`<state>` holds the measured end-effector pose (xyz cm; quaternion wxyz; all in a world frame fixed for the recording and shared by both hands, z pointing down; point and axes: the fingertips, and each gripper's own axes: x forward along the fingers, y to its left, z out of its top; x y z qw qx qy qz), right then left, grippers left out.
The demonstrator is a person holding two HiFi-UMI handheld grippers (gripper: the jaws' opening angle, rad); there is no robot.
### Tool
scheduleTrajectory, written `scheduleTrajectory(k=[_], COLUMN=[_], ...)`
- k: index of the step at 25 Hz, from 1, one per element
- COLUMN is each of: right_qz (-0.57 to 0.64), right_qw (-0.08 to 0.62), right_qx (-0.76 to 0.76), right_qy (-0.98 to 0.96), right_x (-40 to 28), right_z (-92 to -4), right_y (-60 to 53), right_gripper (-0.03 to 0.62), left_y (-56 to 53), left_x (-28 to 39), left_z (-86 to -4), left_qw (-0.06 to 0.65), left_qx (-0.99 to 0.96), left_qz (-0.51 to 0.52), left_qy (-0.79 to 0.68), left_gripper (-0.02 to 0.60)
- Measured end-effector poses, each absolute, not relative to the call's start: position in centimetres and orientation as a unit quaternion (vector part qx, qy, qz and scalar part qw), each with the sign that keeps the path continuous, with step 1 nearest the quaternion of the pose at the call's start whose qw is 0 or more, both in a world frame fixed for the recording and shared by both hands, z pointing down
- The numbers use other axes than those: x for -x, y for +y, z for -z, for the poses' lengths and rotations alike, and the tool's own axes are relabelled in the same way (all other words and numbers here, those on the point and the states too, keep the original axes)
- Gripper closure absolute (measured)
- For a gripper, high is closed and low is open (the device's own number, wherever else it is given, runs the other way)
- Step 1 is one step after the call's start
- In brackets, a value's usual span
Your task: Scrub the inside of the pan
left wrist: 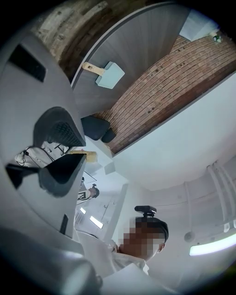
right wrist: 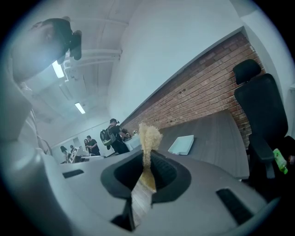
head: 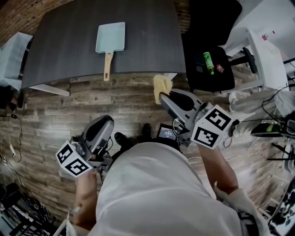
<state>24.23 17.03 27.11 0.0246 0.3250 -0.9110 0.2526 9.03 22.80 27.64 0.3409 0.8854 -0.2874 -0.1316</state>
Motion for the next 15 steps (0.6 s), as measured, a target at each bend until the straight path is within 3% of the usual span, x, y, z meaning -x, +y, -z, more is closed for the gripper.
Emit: scheduleTrajectory(k=[15], right_qz=[-0.301], right_qw=[0.016], right_qx=[-0.307], right_qy=[-0.903], right_x=[-25.8], right_z=[-29.7], right_y=[17.0], right_gripper=[0.542], left_y=[23.1], left_x=[-9.2], left_z=[-29.7], left_qw=[0.361], left_qx=[-0.863], left_qz=[0.134], left_qy=[-0.327], left_gripper=[0.527])
